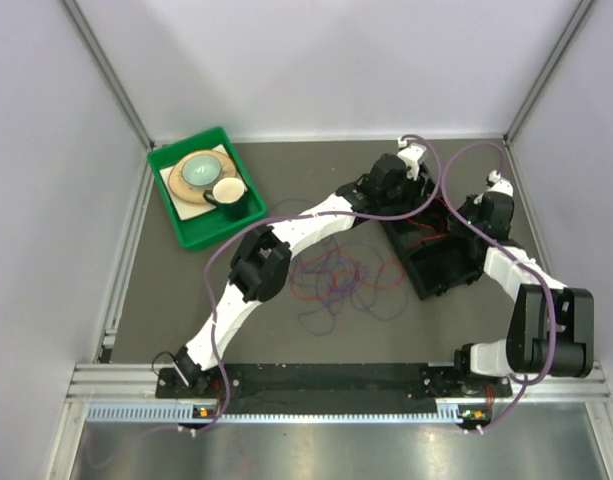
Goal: Untangle the cables
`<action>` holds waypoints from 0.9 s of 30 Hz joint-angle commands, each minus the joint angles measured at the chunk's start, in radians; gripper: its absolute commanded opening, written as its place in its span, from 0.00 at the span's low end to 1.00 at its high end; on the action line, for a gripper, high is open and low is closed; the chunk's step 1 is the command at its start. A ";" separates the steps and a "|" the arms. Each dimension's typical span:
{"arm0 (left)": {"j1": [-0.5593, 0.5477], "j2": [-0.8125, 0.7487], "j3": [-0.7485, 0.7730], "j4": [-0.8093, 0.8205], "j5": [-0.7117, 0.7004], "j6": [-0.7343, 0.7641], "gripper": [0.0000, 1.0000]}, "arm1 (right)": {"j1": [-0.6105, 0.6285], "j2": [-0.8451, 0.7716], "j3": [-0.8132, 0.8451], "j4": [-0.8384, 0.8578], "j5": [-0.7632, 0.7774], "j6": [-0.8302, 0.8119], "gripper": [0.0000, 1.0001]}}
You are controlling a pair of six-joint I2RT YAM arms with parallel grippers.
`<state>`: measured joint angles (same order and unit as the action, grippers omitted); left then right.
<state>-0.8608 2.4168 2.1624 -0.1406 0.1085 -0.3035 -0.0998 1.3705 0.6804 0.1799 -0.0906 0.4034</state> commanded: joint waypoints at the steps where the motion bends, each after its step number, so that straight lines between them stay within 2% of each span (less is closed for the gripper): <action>1: 0.003 0.031 0.048 0.065 0.022 -0.040 0.57 | 0.006 -0.065 -0.018 0.009 -0.006 0.006 0.00; 6: 0.003 0.045 0.050 0.068 0.028 -0.049 0.57 | 0.006 -0.094 -0.025 -0.017 -0.001 0.002 0.00; 10: 0.003 0.024 0.005 0.088 0.055 -0.071 0.42 | 0.006 -0.120 -0.025 -0.057 0.018 -0.012 0.00; 12: 0.003 0.002 -0.047 0.128 0.063 -0.092 0.38 | 0.006 -0.128 -0.031 -0.072 0.023 -0.021 0.00; 16: 0.003 0.008 -0.056 0.130 0.074 -0.108 0.18 | 0.006 -0.143 -0.047 -0.092 0.029 -0.031 0.00; 17: 0.003 0.011 -0.058 0.131 0.080 -0.112 0.04 | 0.005 -0.148 -0.050 -0.099 0.032 -0.032 0.00; 18: 0.003 0.016 -0.058 0.130 0.089 -0.115 0.00 | 0.005 -0.151 -0.053 -0.100 0.035 -0.032 0.00; 27: 0.003 0.036 -0.087 0.133 0.111 -0.144 0.00 | 0.005 -0.093 0.036 -0.158 0.061 -0.028 0.00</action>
<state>-0.8589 2.4630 2.0892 -0.0578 0.1967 -0.4286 -0.1001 1.2507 0.6312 0.0483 -0.0547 0.3851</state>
